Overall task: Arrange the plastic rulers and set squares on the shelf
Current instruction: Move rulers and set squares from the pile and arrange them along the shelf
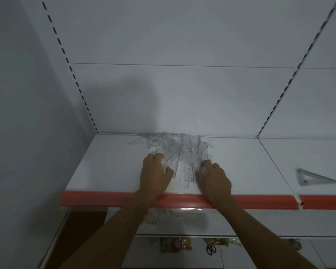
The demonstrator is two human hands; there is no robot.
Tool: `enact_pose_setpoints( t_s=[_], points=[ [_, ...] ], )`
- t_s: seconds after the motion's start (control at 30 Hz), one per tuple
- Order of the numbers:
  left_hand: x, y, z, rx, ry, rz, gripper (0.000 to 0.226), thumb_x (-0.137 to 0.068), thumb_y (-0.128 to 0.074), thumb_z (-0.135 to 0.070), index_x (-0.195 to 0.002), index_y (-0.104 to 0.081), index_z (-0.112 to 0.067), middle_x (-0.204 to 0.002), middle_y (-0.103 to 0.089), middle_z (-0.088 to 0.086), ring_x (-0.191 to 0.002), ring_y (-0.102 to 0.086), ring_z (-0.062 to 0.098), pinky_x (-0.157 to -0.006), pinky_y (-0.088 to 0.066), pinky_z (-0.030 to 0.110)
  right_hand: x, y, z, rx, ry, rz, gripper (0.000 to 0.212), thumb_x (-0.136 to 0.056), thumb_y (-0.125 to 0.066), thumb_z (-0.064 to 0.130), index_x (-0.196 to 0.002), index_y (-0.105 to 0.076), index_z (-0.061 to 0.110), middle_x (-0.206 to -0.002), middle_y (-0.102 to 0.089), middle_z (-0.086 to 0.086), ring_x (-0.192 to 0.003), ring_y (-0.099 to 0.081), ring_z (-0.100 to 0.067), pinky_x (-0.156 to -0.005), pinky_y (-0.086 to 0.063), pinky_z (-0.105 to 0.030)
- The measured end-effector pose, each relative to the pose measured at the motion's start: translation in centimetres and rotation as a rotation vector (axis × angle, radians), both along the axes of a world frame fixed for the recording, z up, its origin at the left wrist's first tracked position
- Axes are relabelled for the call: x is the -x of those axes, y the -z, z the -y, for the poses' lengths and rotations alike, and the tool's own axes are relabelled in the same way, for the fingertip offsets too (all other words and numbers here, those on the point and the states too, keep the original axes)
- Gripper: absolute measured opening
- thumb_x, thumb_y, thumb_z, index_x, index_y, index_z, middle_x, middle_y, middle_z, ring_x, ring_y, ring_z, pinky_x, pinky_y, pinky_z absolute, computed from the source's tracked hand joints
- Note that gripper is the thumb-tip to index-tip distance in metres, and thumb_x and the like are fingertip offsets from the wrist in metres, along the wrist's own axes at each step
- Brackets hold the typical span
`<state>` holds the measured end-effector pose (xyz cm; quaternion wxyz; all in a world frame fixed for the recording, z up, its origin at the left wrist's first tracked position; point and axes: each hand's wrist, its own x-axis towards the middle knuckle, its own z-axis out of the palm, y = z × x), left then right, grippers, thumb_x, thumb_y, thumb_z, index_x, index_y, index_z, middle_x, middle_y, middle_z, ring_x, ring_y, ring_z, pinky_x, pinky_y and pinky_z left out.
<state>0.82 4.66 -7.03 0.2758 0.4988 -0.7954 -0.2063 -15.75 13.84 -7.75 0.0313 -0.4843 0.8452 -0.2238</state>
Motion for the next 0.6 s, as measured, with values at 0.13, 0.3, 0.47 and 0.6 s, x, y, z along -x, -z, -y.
enact_pose_setpoints(
  t_s=[0.13, 0.3, 0.47, 0.6],
  points=[
    [0.7, 0.4, 0.1, 0.009, 0.028, -0.056, 0.039, -0.085, -0.062, -0.033, -0.117, -0.054, -0.013, -0.113, -0.049, 0.005, -0.105, -0.049, 0.019, -0.086, -0.043, 0.030, 0.2, 0.6, -0.2, 0.074, 0.028, 0.032, 0.025, -0.092, -0.054, 0.042, -0.101, -0.055, 0.019, -0.098, -0.050, -0.001, -0.086, -0.052, -0.017, -0.065, -0.045, -0.029],
    [1.0, 1.4, 0.1, 0.087, 0.011, -0.011, 0.041, -0.086, -0.061, -0.041, -0.115, -0.053, -0.013, -0.110, -0.051, 0.003, -0.102, -0.049, 0.018, -0.082, -0.045, 0.030, 0.4, 1.3, -0.3, 0.238, -0.010, 0.023, 0.016, -0.088, -0.063, 0.034, -0.091, -0.060, 0.019, -0.095, -0.053, 0.000, -0.084, -0.051, -0.015, -0.070, -0.048, -0.030],
    [1.1, 1.5, 0.0, 0.135, 0.010, 0.012, 0.040, -0.087, -0.059, -0.041, -0.114, -0.053, -0.013, -0.107, -0.052, 0.003, -0.097, -0.049, 0.017, -0.078, -0.047, 0.030, 0.2, 1.4, -0.6, 0.406, -0.051, 0.015, 0.010, -0.093, -0.057, 0.028, -0.092, -0.059, 0.019, -0.094, -0.059, 0.000, -0.084, -0.053, -0.015, -0.074, -0.047, -0.033],
    [1.1, 1.4, -0.3, 0.143, 0.006, 0.018, 0.039, -0.087, -0.059, -0.040, -0.114, -0.053, -0.012, -0.107, -0.054, 0.004, -0.097, -0.050, 0.018, -0.077, -0.047, 0.030, -0.5, 0.5, -1.8, 0.513, -0.066, 0.198, 0.011, -0.098, -0.042, 0.031, -0.090, -0.048, 0.026, -0.079, -0.056, 0.009, -0.070, -0.054, -0.010, -0.062, -0.045, -0.028]
  ],
)
